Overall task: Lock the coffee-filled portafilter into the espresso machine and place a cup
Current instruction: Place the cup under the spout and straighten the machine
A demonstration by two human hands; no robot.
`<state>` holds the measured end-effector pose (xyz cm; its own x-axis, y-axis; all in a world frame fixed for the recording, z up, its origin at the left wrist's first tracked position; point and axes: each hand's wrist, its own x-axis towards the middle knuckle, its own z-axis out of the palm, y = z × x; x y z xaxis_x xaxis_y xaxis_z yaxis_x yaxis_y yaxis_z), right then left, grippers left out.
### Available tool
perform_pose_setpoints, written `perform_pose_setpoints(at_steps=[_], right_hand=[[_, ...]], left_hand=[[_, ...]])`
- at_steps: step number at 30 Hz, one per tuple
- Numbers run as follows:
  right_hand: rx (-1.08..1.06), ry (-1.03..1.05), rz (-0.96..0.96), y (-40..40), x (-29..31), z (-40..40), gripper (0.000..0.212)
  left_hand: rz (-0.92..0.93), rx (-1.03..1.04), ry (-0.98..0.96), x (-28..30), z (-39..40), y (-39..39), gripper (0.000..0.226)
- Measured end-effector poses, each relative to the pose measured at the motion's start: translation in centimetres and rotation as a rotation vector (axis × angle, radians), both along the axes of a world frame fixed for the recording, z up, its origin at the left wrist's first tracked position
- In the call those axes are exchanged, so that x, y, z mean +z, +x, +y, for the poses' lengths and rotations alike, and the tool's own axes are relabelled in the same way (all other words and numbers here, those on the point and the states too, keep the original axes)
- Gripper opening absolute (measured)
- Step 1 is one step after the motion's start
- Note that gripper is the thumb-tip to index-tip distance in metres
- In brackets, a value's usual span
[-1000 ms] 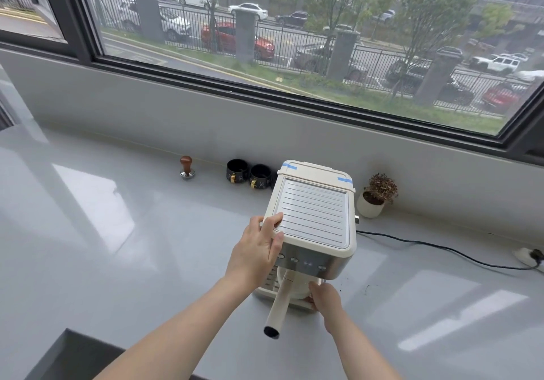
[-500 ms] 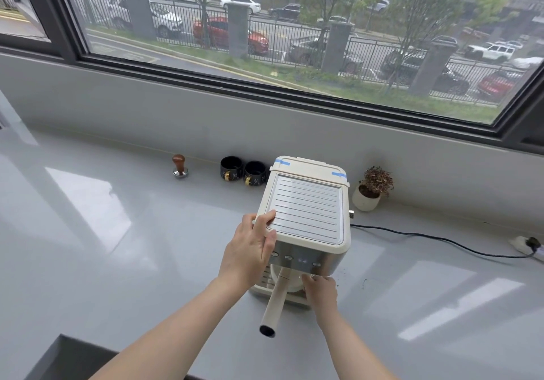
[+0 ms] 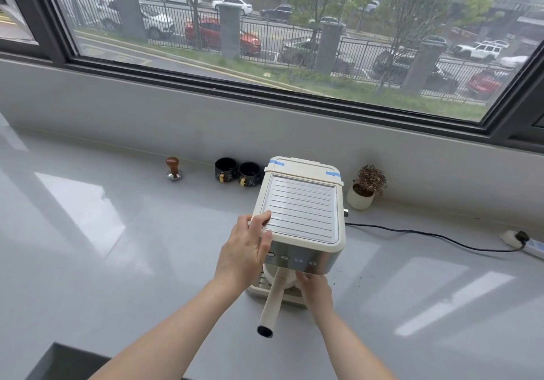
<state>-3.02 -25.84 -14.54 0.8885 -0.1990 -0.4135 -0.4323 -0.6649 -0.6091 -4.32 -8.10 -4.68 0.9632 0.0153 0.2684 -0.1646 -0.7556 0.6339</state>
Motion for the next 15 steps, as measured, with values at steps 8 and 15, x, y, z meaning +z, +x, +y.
perform_pose_setpoints(at_steps=[8,15], right_hand=[[-0.411,0.305,-0.323,-0.6,4.4,-2.7,0.009],[-0.247,0.419,-0.766,-1.5,10.0,-1.4,0.028]], left_hand=[[0.002,-0.002,-0.003,-0.1,0.2,0.0,0.051],[-0.005,0.002,-0.009,-0.2,0.2,0.1,0.055]])
